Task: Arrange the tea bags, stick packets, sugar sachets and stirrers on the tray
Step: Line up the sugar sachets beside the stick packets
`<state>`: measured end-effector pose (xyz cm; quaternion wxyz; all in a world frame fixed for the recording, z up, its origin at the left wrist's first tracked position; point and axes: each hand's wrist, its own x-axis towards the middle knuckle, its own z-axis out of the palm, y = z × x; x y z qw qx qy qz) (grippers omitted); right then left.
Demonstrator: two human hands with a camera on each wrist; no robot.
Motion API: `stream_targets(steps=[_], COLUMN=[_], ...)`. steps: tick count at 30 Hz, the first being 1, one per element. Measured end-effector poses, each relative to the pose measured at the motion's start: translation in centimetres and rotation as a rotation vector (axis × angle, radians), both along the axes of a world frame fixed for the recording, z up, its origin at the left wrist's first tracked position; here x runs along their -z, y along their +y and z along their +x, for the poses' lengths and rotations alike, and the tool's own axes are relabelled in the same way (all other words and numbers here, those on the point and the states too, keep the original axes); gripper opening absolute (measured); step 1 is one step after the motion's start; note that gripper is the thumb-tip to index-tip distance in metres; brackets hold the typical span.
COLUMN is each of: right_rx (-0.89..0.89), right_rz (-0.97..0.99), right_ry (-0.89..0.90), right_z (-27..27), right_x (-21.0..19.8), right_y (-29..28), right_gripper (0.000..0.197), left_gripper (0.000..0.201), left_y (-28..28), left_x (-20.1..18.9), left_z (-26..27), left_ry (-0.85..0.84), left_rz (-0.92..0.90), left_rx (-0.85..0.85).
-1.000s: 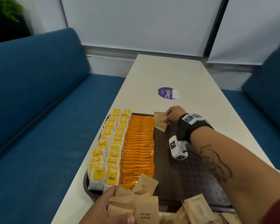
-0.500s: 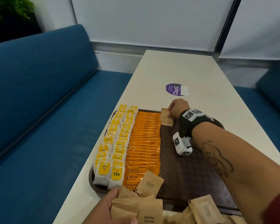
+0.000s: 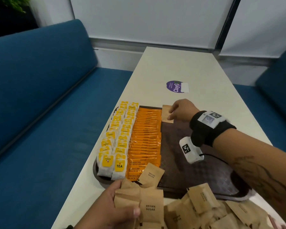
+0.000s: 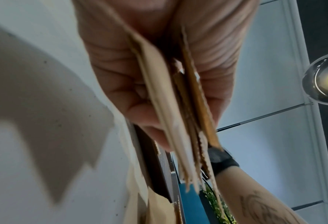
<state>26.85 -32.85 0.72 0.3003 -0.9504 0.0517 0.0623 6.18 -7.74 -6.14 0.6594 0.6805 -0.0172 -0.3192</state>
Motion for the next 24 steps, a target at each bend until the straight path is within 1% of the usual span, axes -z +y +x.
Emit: stream_targets(steps=[2,4,7,9,11,14,17,20,22,24], right_rx=[-0.131,-0.231,-0.265,-0.232,-0.191,-0.129,-0.101,-0.075,-0.082,-0.108], right_rz=[0.002,-0.080,-0.160,-0.168,-0.166,-0.132,-0.092,-0.055,-0.054,-0.082], right_ry=[0.161,0.313,0.479,0.500,0.502,0.546,0.573,0.592,0.615,0.639], right_z=[-3.5,-7.0,-10.4,-11.6,-12.1,-12.4,-12.4,-12.3,-12.1,-11.7], right_x=[-0.8,-1.2,-0.5,0.5,1.0,1.2,1.4,1.7,1.9,2.0], right_y=[0.5,1.3,2.9,3.5,3.8,4.1,4.5,4.9,4.9,4.7], right_gripper=[0.014,0.014,0.025,0.032,0.035,0.037,0.036,0.028,0.025,0.023], left_gripper=[0.099,0.102,0.111,0.109,0.104,0.089,0.101,0.097,0.105,0.109], left_y=[-0.2,-0.3,-0.2,-0.2,-0.3,-0.7,-0.7,-0.5,-0.4,-0.2], left_x=[-0.1,-0.2,-0.3,-0.4,-0.4,-0.7,-0.8,-1.0,-0.9,-1.0], left_z=[-0.2,-0.3,-0.8,-1.2,-1.4,-1.8,-2.1,-2.4,-2.6,-2.7], left_ry=[-0.001,0.018,0.038,0.036,0.039,0.048,0.040,0.045,0.037,0.029], left_rz=[-0.051,-0.092,-0.085,-0.080,-0.075,-0.063,-0.044,-0.039,-0.032,-0.029], left_rx=[-0.013,-0.027,-0.030,-0.004,0.014,0.041,0.058,0.053,0.035,0.021])
